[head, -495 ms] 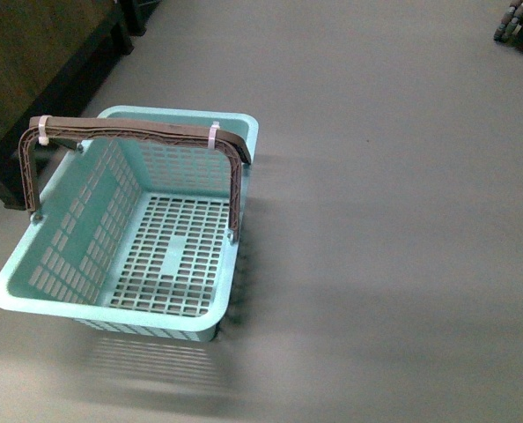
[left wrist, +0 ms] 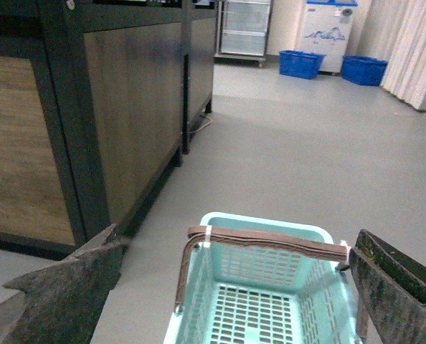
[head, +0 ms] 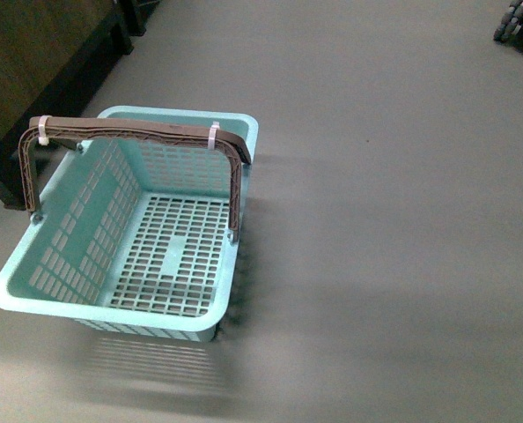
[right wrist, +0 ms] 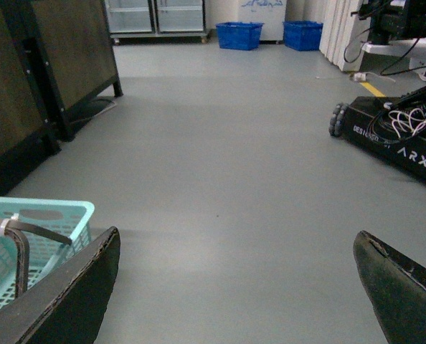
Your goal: Pick mango and avocado into basket
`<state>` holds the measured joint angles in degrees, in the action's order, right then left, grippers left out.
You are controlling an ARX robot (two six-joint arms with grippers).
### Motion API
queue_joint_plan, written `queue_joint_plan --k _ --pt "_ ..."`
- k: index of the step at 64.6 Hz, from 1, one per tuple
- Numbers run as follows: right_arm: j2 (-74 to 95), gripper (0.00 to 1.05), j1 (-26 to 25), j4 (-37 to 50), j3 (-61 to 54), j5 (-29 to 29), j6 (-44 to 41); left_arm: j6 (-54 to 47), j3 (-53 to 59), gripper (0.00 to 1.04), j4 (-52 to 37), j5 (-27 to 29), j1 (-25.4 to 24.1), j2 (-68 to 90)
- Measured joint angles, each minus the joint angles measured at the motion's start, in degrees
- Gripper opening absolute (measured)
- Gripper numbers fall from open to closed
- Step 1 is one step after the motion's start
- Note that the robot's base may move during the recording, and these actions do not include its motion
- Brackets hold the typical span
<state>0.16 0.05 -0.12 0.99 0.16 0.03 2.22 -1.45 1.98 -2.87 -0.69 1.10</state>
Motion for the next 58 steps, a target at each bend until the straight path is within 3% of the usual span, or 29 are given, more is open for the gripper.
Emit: queue_joint_plan --k 4,7,13,21,28,42,58 --pt "0.0 0.96 0.0 0.0 0.0 -0.1 0.0 11.9 -4.8 0.96 9.6 -13.0 -4.5 8.0" --pt "0.0 0.96 0.0 0.0 0.0 -0.1 0.0 23.7 -7.0 0.96 8.4 -20.2 -7.0 16.3" --pt "0.0 0.96 0.0 0.0 0.0 -0.1 0.0 40.4 -10.2 0.96 -1.8 -25.0 -8.5 28.3" --pt "0.0 0.96 0.0 0.0 0.0 -0.1 0.0 57.4 -16.1 0.96 -21.6 -20.7 -7.8 51.7" --pt "0.0 0.96 0.0 0.0 0.0 -0.2 0.0 67.3 -21.9 0.96 -32.2 -12.7 -1.8 74.2" --pt "0.0 0.96 0.0 0.0 0.0 -0.2 0.0 76.8 -31.9 0.96 -36.5 -3.7 6.2 99.2" --pt "0.0 0.96 0.0 0.0 0.0 -0.2 0.0 80.3 -45.3 0.96 -36.8 -0.5 8.6 115.0"
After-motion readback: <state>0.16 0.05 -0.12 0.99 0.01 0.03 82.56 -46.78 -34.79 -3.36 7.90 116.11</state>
